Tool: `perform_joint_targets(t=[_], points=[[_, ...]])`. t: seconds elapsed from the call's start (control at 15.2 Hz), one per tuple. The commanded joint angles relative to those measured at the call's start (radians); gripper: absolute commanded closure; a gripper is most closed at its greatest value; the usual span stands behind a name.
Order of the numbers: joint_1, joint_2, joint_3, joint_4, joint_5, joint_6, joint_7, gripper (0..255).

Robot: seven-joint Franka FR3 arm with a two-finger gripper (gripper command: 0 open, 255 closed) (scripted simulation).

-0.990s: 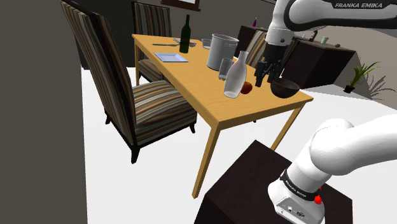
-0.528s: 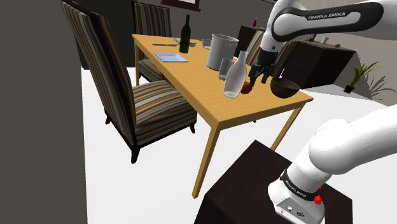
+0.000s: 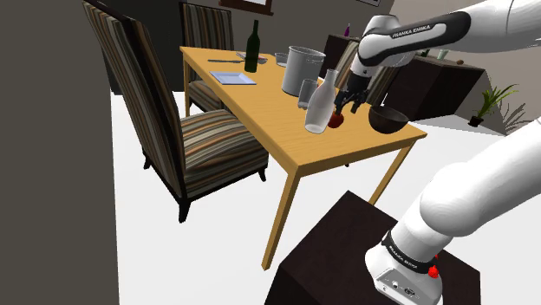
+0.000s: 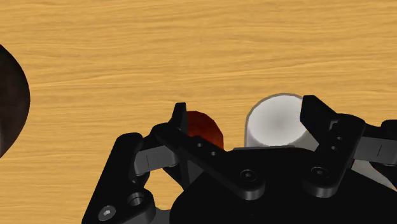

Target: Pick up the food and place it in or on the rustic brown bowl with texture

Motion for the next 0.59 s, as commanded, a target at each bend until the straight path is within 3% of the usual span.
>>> perform_joint_targets(t=[0.0,0.26,0.53], points=[[-0.002,0.066,-0.034,0.036,0.022,0.049,-0.029,0],[-0.008,0.186,-0.090,0.107,0.086,0.122,-0.092,0],[-0.008,0.215,-0.096,0.080,0.100,0.176,-0.102,0]])
